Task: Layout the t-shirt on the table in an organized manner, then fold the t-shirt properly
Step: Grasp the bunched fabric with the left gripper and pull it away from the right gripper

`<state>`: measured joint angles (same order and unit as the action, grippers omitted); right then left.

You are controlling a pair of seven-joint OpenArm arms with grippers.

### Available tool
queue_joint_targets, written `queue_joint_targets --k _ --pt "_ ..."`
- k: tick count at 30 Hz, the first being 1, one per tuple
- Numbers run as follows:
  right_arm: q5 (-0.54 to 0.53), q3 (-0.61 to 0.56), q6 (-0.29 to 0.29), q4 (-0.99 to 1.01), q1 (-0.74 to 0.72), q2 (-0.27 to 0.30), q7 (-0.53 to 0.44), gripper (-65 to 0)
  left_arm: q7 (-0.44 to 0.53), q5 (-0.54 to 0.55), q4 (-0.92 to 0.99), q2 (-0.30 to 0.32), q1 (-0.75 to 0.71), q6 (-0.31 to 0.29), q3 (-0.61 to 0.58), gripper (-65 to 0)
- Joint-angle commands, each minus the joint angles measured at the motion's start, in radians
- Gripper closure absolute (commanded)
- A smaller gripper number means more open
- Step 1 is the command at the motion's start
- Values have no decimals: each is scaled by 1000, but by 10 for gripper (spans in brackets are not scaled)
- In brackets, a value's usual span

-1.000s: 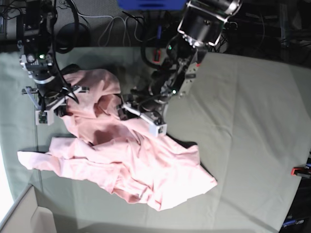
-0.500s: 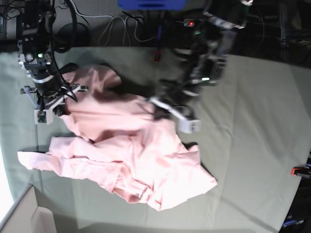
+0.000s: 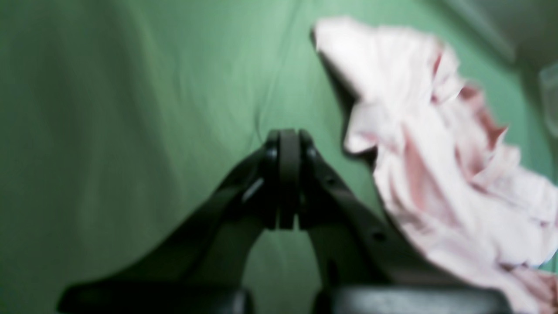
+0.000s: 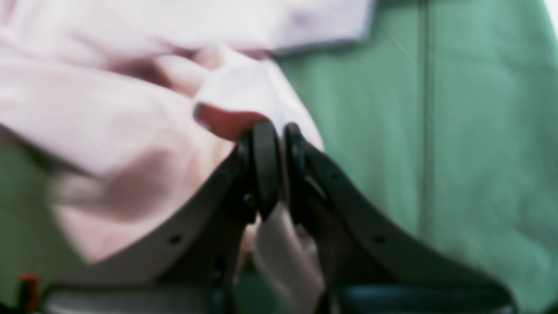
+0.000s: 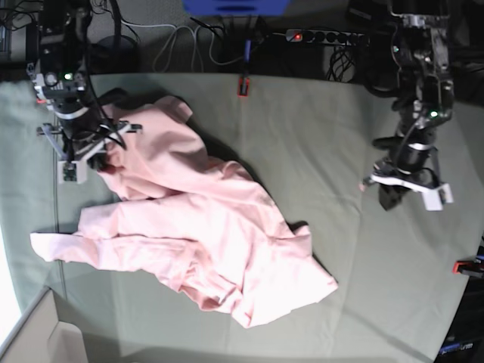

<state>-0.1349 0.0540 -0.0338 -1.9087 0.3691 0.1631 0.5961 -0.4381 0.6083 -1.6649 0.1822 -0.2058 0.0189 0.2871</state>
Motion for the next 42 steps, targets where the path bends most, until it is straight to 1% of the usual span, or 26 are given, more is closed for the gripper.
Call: queue_joint_targets --k 1,3,4,6,9,12,15,17,19,21,23,25,27,31,33,40,42 --pt "2 -13 -44 -27 6 6 -18 0 22 5 -31 12 15 -10 27 -2" --pt "2 -53 -113 -36 14 6 -18 -2 22 5 -34 15 16 -7 50 -2" --pt "4 -70 -134 -35 14 6 -18 -18 22 5 -34 15 18 -7 54 -2" --pt "5 -85 -139 -30 14 3 -18 -53 18 5 -36 15 18 -9 50 -4" --pt "7 -69 -139 -30 14 -26 -17 -90 -67 6 -36 -8 13 -15 30 -5" --pt "7 -15 -140 -30 14 -26 -17 -135 -206 31 -36 -66 10 -17 8 -5" --pt "7 39 -140 -30 12 -26 -17 -197 -308 108 -30 -112 10 -17 4 -5" --pt "7 97 -140 -30 12 -29 -17 -244 -376 157 -24 -160 13 -17 1 -5" --pt "7 157 -140 -31 12 -38 -17 -288 -428 169 -24 -189 15 -17 -39 -5" --pt "7 201 -140 -31 12 -58 -17 -315 -468 172 -24 -198 12 -17 -105 -5" --pt "7 252 -140 -31 12 -75 -17 -329 -489 164 -24 -194 10 -9 -217 -6" --pt "5 280 -140 -31 14 -90 -17 -330 -480 163 -25 -175 13 -6 -291 -1" --pt "5 304 -142 -31 26 -98 -17 -330 -451 172 -36 -151 12 -6 -302 -1" --pt "5 313 -143 -31 35 -98 -20 -330 -446 163 -4 -134 18 -6 -335 -4" --pt "5 318 -143 -31 35 -98 -18 -330 -446 169 24 -112 26 -10 -355 -4" --pt "5 315 -143 -31 35 -99 -18 -330 -446 170 116 -54 124 -15 -524 -7" --pt "5 317 -143 -31 35 -99 -18 -330 -446 170 116 -48 139 -15 -562 -31"
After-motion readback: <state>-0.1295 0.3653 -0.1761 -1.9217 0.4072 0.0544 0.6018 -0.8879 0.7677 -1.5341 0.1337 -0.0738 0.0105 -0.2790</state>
